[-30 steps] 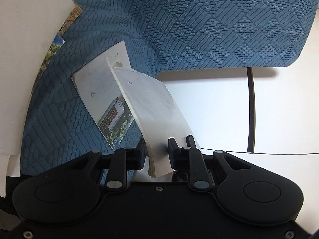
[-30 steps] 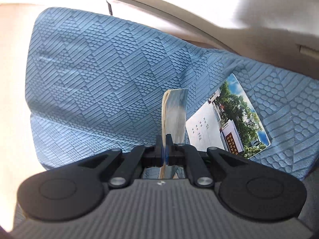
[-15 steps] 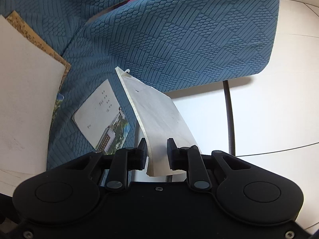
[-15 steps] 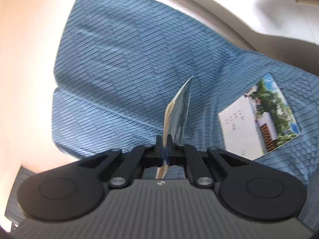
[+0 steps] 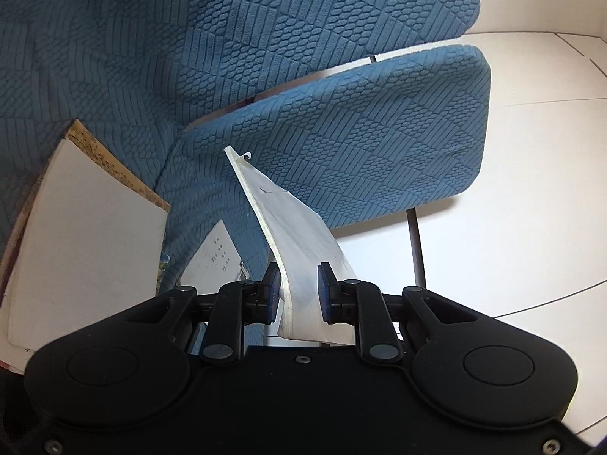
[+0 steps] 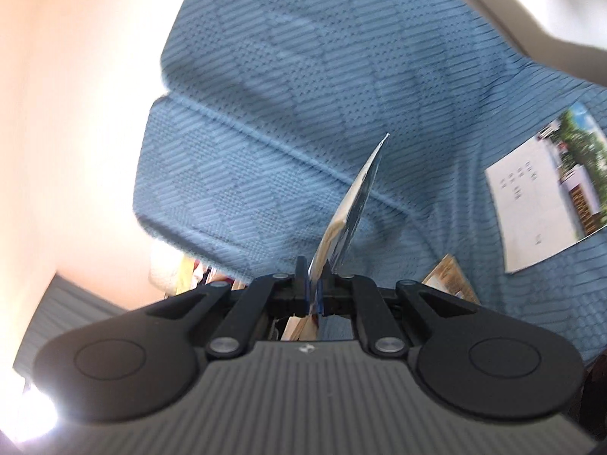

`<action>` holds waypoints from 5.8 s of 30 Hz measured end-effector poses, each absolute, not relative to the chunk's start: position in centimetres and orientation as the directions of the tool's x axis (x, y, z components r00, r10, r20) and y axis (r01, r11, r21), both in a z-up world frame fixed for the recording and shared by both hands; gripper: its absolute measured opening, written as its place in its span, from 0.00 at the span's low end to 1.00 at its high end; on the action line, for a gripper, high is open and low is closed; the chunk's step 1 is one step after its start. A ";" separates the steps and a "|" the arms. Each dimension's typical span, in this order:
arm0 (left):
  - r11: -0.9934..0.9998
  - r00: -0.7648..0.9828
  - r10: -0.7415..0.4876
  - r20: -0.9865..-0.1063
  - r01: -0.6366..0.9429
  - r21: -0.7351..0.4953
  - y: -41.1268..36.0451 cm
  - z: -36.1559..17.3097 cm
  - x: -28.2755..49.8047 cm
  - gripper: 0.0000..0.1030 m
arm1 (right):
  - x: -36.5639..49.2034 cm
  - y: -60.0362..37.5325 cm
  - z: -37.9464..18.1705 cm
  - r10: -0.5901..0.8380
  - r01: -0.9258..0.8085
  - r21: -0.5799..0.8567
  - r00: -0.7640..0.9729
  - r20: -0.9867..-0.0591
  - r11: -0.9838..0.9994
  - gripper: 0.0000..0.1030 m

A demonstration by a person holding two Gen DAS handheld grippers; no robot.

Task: Organize objects
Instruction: 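Carry the papers onto the book stack and open both grippers, then raise both open tools up and away from the book stack, then move both open tools over the photo postcard and lower them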

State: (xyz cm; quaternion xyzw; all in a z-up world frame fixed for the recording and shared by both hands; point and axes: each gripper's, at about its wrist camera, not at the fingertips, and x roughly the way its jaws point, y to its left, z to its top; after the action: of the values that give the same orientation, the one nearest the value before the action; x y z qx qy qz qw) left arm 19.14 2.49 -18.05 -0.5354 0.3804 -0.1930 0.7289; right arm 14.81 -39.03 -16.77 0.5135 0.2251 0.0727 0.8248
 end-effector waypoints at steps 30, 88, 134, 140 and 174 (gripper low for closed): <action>0.473 0.572 -0.570 -0.590 -0.358 -0.805 8.0 -27.2 13.9 0.18 | 14.3 -30.6 -25.2 0.495 0.134 0.780 0.704 -0.509 0.611 0.14; 0.833 0.462 -0.351 -0.814 -0.242 -0.497 3.2 -26.3 14.1 0.37 | 15.2 -29.1 -27.1 0.241 0.111 0.380 0.603 -0.760 0.918 0.42; 0.909 0.607 -0.358 -0.710 0.051 -0.414 -3.9 -10.6 12.3 0.66 | 7.2 -31.5 -11.8 0.136 0.090 0.317 0.769 -0.625 0.944 0.44; 0.905 0.602 -0.377 -0.704 0.079 -0.417 -5.6 -10.7 12.5 0.73 | 6.4 -32.8 -11.8 0.116 0.115 0.316 0.771 -0.627 0.942 0.44; 0.919 0.590 -0.383 -0.711 0.164 -0.359 -15.1 -12.9 15.1 0.99 | 3.3 -42.5 -15.0 -0.064 0.322 0.278 0.750 -0.659 0.905 0.83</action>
State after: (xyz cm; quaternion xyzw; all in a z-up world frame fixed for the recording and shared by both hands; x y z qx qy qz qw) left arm 15.09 -15.11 -12.86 -0.1288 0.4257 -0.1548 0.8822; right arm 3.30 -42.48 -14.99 0.1910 0.3377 -0.1056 0.9156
